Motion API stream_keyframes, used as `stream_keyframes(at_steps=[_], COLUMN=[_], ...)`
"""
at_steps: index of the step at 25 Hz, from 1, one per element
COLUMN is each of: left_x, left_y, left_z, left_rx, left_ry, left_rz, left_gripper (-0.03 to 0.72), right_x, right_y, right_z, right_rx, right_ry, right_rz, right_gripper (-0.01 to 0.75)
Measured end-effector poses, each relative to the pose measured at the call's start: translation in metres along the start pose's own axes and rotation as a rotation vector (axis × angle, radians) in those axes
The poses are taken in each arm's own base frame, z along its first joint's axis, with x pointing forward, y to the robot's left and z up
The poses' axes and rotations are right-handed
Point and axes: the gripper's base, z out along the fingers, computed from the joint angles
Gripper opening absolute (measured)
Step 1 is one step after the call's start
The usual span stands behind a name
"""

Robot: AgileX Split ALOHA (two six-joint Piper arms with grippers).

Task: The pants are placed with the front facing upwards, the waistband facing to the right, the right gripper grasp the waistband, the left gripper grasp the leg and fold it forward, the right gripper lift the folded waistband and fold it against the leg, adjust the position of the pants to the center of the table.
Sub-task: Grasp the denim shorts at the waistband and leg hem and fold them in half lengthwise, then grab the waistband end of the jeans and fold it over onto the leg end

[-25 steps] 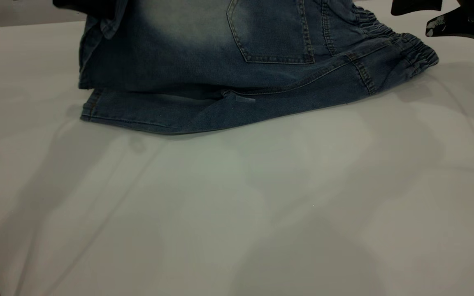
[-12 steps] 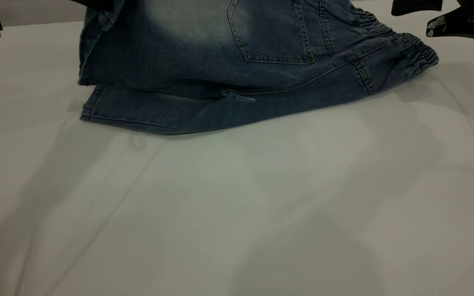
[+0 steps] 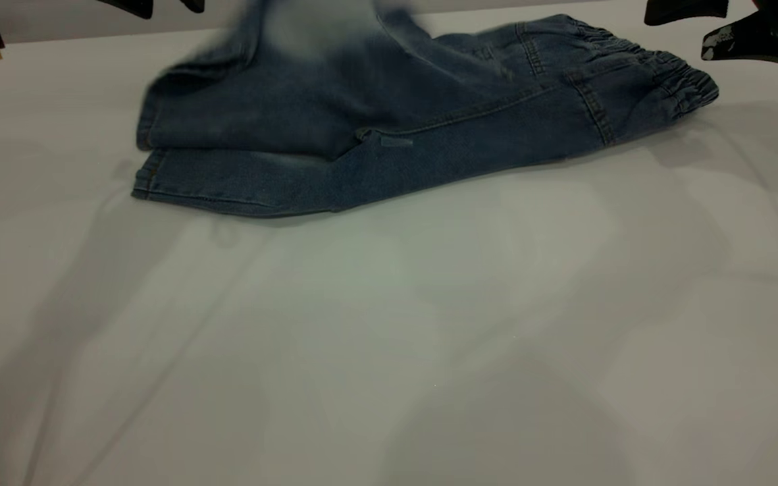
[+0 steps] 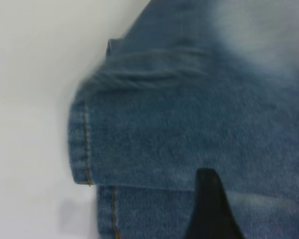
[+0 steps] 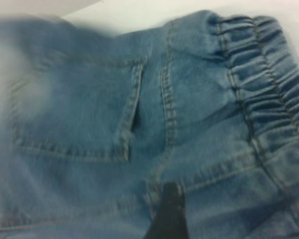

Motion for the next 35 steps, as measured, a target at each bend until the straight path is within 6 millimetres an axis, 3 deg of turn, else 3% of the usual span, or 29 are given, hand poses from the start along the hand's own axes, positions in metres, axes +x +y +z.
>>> stream_keyframes(at_steps=[11,15,35], left_x=[-0.008,-0.009,-0.011], left_y=[-0.001,-0.001,-0.002], left_z=[-0.001,-0.001,-0.001], left_rx=[0.007,0.006,0.007], left_ry=[-0.078,-0.093,-0.114], left_rz=[0.087,0.137,0.157], left_gripper=[0.428,0.428,0.428], right_x=[-0.011,-0.007,0.041], right_y=[-0.023,-0.03,-0.071], right_z=[-0.024,-0.031,0.013], right_rx=[-0.102,-0.112,-0.093], right_ry=[-0.054,0.004,0.072], right_rz=[0.285,0.331,0.458], right_gripper=[0.576,0.576,0.576])
